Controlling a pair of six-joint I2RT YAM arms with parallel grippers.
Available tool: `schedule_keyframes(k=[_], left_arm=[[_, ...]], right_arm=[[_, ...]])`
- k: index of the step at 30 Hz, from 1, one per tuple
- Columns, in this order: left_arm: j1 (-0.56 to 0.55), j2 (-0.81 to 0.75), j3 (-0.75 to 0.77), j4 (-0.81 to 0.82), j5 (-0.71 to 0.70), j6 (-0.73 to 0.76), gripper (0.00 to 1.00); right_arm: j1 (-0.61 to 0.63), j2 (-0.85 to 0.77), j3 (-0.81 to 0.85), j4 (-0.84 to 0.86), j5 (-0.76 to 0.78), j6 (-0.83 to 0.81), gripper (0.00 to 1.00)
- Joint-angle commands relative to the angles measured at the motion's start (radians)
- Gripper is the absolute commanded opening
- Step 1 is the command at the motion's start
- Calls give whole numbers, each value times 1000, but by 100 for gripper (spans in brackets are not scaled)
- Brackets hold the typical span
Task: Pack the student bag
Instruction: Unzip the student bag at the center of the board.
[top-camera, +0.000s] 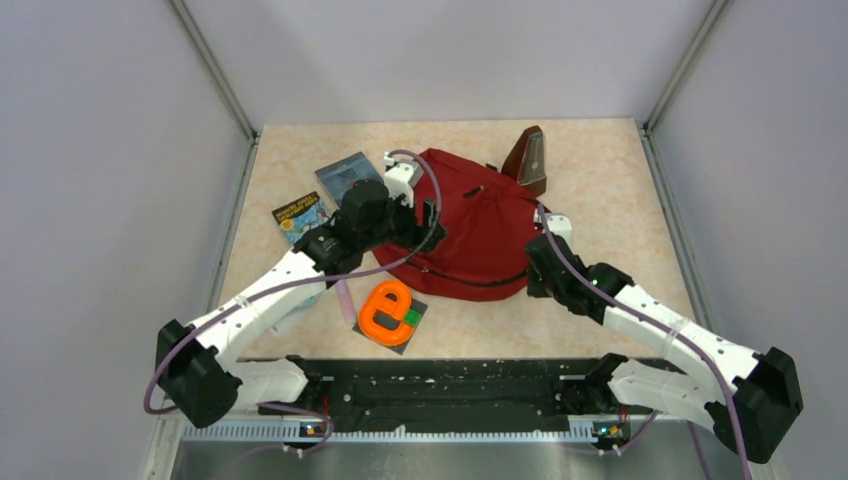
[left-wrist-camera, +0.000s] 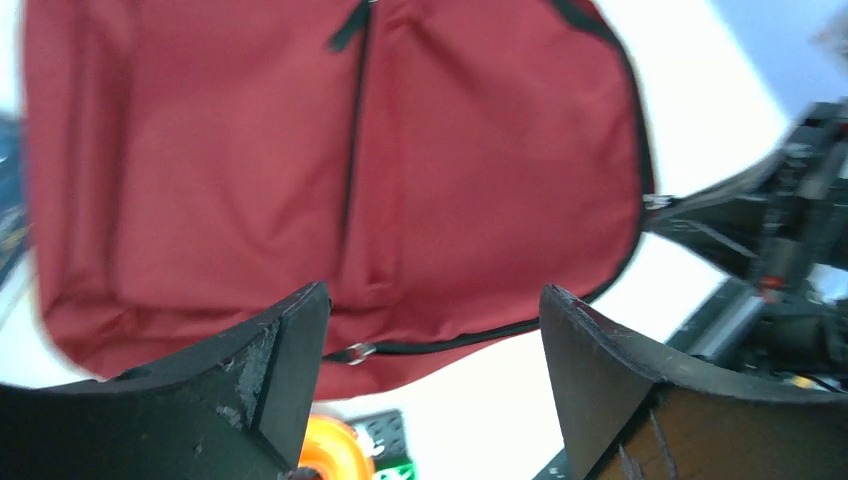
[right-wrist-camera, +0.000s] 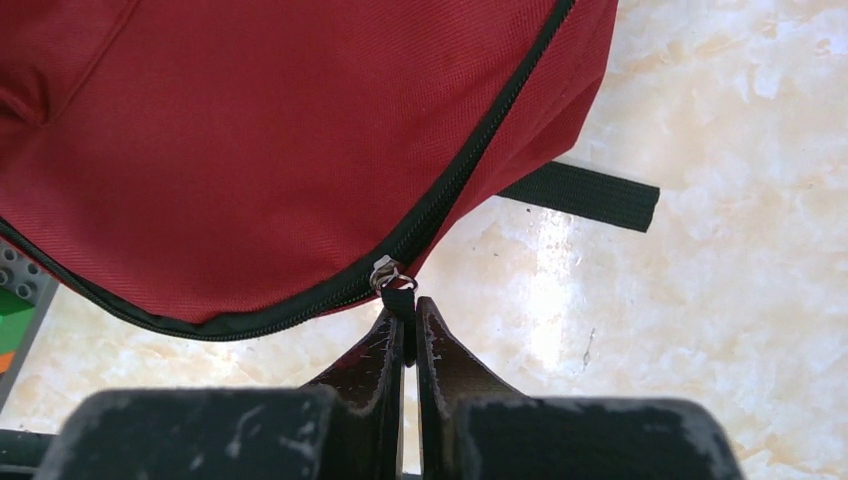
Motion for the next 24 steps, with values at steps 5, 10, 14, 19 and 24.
schedule_keyframes(k=[5,10,14,19,24], left_arm=[[-137,137,8,263,232,-79,79],[-224,249,41,376,274,-99,80],[-267,376,117,367,326,-91,80],[-312,482,240,206,309,11,77],[-312,503,242,197,225,34,75]], right_arm=[[-10,-5,10,57,-11,20,0],[-10,13,12,81,-23,35,0],[-10,28,16,81,-20,33,0],[-10,26,11,94,-10,24,0],[-10,11,2,94,-6,22,0]])
